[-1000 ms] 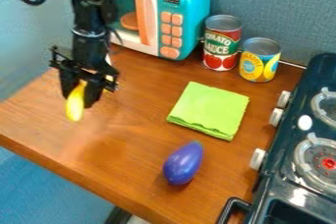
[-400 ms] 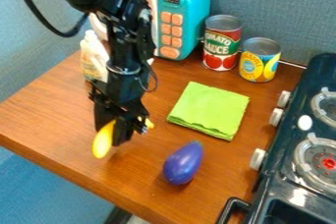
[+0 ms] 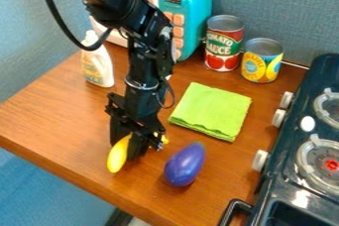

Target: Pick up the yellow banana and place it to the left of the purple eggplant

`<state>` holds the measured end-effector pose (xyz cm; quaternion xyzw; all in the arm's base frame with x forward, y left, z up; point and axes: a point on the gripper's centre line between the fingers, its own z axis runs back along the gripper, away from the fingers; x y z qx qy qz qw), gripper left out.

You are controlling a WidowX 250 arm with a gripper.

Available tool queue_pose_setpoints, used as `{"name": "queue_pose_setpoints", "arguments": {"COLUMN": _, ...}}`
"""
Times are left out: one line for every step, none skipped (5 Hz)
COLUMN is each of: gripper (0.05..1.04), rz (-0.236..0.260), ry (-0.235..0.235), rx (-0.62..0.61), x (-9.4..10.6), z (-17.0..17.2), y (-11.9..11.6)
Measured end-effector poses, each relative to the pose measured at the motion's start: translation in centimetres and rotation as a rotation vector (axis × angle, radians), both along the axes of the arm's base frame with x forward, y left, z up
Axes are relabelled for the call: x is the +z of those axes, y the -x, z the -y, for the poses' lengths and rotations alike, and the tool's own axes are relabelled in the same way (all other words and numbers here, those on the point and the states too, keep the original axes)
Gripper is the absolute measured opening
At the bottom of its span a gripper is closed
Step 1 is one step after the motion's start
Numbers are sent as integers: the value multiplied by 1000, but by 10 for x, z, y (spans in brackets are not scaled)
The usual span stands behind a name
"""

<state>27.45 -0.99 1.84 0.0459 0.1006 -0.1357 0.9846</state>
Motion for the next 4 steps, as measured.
{"name": "queue_pose_setpoints", "arguments": {"gripper": 515, "rz": 8, "ry": -26, "rx": 12, "x": -1, "z": 2, "y": -5}}
{"name": "queue_pose_setpoints", "arguments": {"gripper": 515, "rz": 14, "ry": -42, "rx": 13, "x": -1, "z": 7, "y": -5}}
{"name": "queue_pose_setpoints", "arguments": {"gripper": 557, "rz": 19, "ry": -42, "rx": 15, "x": -1, "z": 7, "y": -6}}
{"name": "queue_pose_setpoints", "arguments": {"gripper": 677, "rz": 5, "ry": -44, "rx": 17, "x": -1, "z": 7, "y": -4}}
